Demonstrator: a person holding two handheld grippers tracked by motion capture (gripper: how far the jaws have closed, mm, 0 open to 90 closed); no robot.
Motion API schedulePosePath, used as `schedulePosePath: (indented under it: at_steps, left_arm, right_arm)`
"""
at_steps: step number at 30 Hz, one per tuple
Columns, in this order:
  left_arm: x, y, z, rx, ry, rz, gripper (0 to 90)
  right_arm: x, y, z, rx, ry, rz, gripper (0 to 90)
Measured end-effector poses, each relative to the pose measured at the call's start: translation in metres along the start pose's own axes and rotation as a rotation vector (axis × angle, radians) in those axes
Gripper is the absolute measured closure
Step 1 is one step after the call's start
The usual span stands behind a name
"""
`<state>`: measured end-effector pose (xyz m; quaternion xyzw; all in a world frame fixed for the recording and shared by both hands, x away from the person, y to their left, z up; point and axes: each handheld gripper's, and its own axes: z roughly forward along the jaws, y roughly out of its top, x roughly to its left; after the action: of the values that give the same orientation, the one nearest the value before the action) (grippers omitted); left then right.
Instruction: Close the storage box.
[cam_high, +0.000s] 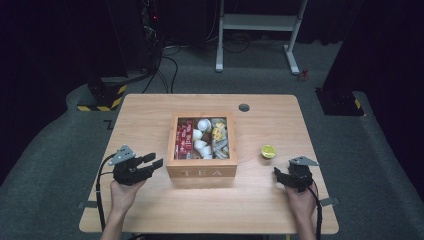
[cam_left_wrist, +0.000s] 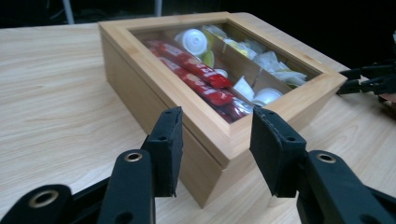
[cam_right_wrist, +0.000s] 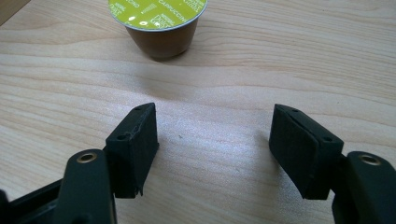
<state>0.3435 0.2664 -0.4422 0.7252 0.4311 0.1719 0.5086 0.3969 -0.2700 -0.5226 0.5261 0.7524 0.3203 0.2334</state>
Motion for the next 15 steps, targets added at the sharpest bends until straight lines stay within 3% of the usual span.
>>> schedulePosePath:
  at_steps: [15]
  left_arm:
    - [0.020, 0.000, -0.014, -0.014, 0.071, -0.023, 51.1]
  right_arm:
    - [0.000, 0.000, 0.000, 0.000, 0.000, 0.000, 32.7]
